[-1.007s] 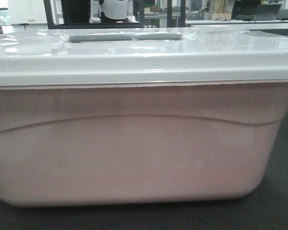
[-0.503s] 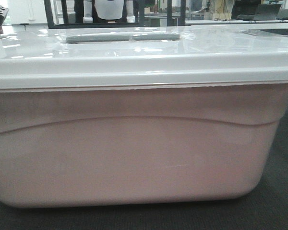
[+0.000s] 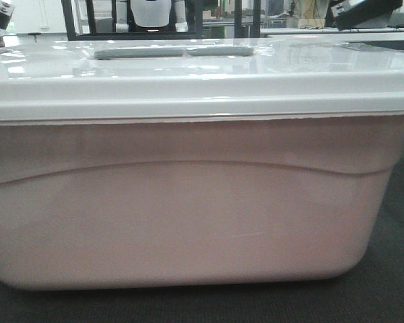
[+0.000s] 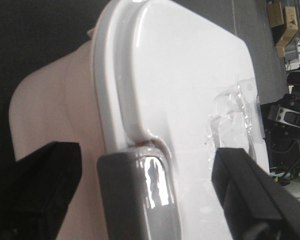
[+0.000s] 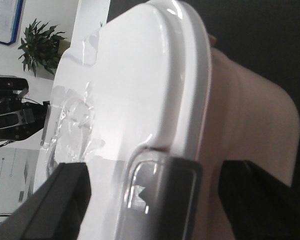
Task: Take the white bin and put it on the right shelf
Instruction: 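Lift the pink bin off the table with both grippers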
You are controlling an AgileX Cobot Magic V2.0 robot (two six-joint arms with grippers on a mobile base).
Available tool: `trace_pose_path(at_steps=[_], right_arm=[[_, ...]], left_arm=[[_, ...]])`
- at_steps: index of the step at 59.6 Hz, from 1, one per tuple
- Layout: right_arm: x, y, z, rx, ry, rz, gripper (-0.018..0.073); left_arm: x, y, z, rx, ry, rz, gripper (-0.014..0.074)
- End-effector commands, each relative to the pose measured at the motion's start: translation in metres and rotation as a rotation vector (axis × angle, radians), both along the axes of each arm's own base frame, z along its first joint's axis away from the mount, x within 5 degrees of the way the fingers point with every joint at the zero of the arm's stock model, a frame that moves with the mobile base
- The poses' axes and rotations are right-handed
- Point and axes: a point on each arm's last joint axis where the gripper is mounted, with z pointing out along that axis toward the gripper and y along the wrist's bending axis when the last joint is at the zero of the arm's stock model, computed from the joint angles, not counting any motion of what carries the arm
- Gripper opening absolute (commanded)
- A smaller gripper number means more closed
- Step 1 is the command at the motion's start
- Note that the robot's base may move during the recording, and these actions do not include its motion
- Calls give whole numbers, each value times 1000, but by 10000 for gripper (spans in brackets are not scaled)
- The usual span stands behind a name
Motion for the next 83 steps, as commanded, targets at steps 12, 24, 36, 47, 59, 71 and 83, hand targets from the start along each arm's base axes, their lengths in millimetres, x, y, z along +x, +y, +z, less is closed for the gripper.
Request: trace_pose_path(at_steps=[12, 24, 36, 47, 59, 71, 83], right_arm=[[-9, 14, 23, 128, -67, 120, 365], [-10, 14, 24, 132, -67, 127, 129], [-11, 15, 28, 140, -81, 125, 58], [-17, 17, 48, 200, -160, 89, 58], [-24, 18, 80, 241, -283, 69, 58], [-30, 19, 114, 270, -406, 64, 58], [-35, 19, 137, 312, -459, 56, 58]], left_arm=[[-9, -7, 22, -130, -39, -87, 229], [-9, -7, 22, -130, -39, -87, -9], [-8, -8, 25, -158, -49, -75, -127], [-7, -9, 35, -237, -82, -40, -126], [-8, -10, 51, -244, -142, -41, -126], [-10, -20, 85, -271, -237, -80, -126], [-12, -36, 121, -269, -335, -160, -126]])
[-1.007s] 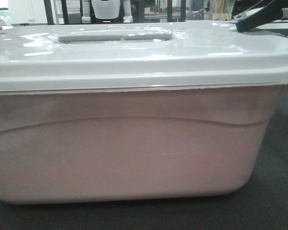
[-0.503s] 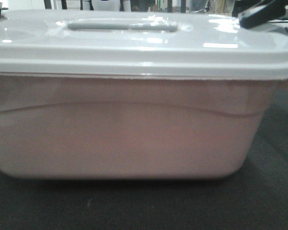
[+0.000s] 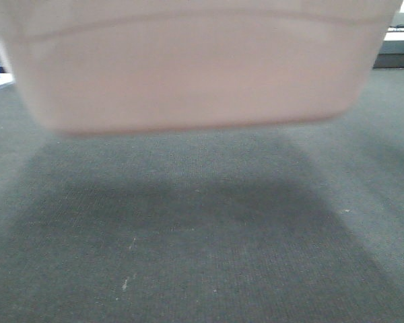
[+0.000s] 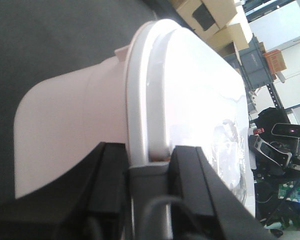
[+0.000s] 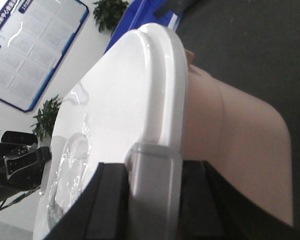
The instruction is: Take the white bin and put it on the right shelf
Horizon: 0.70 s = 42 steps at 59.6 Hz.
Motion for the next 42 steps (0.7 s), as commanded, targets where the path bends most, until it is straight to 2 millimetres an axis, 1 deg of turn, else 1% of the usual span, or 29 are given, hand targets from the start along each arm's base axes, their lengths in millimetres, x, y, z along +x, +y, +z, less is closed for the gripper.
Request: trace_pose_path(at_steps=[1, 8, 15, 42], right_arm=[[-33, 22, 46, 173, -160, 301, 58], [-37, 22, 56, 195, -198, 298, 58], [-42, 22, 64, 229, -233, 294, 58], [-43, 22, 66, 235, -240, 292, 58]], left_arm=[[-27, -25, 40, -93, -109, -260, -126], [-29, -31, 57, -89, -164, -289, -126], [-31, -33, 67, -88, -192, -297, -126], [-29, -33, 69, -87, -201, -278, -126]])
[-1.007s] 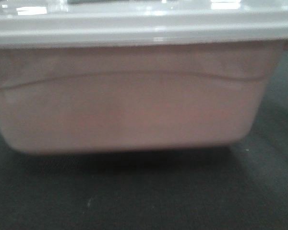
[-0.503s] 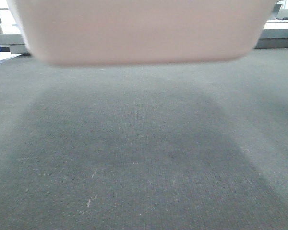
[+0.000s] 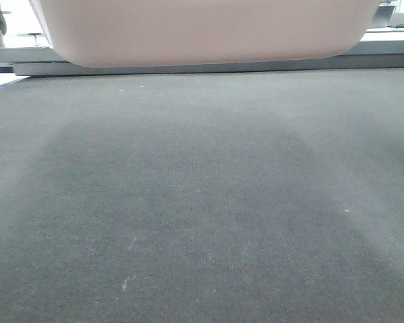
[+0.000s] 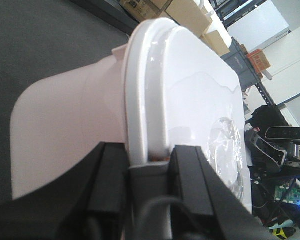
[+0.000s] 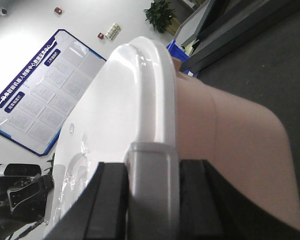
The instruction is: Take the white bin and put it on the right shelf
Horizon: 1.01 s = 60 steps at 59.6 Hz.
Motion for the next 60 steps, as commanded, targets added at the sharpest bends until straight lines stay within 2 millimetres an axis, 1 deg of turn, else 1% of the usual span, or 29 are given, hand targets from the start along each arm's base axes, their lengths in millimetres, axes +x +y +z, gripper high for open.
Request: trace_pose_path(at_steps=[1, 26, 60], right_arm=[[-39, 27, 37, 117, -175, 373, 58], [-29, 22, 35, 107, -154, 259, 58], [-28, 21, 35, 107, -152, 250, 58]], left_arm=[[-32, -21, 25, -69, -74, -268, -126], [-32, -21, 25, -69, -74, -268, -126], [-32, -21, 25, -69, -74, -268, -126]])
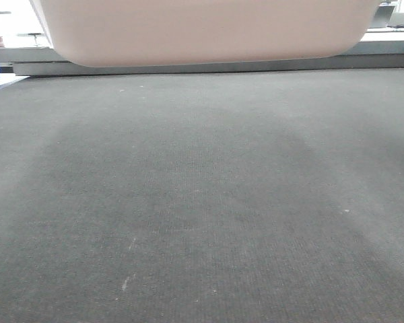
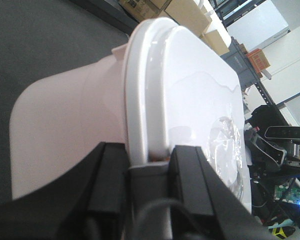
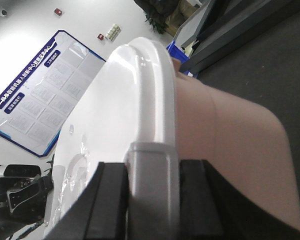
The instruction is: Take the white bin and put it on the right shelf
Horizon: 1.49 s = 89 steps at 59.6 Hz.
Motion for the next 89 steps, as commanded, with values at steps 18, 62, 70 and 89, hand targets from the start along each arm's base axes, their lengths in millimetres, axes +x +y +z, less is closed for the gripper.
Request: trace_pose_path(at_steps=[18, 62, 70, 89], right_arm=[[-29, 22, 35, 104, -153, 253, 58], [-27, 21, 34, 104, -147, 241, 58], [-25, 20, 34, 103, -143, 219, 58], [-23, 19, 33, 101, -138, 194, 58]], left_arm=[[-32, -21, 24, -69, -73, -266, -126], [-32, -21, 24, -69, -73, -266, -126], [-32, -21, 24, -69, -73, -266, -126], [-32, -21, 24, -69, -73, -266, -126]])
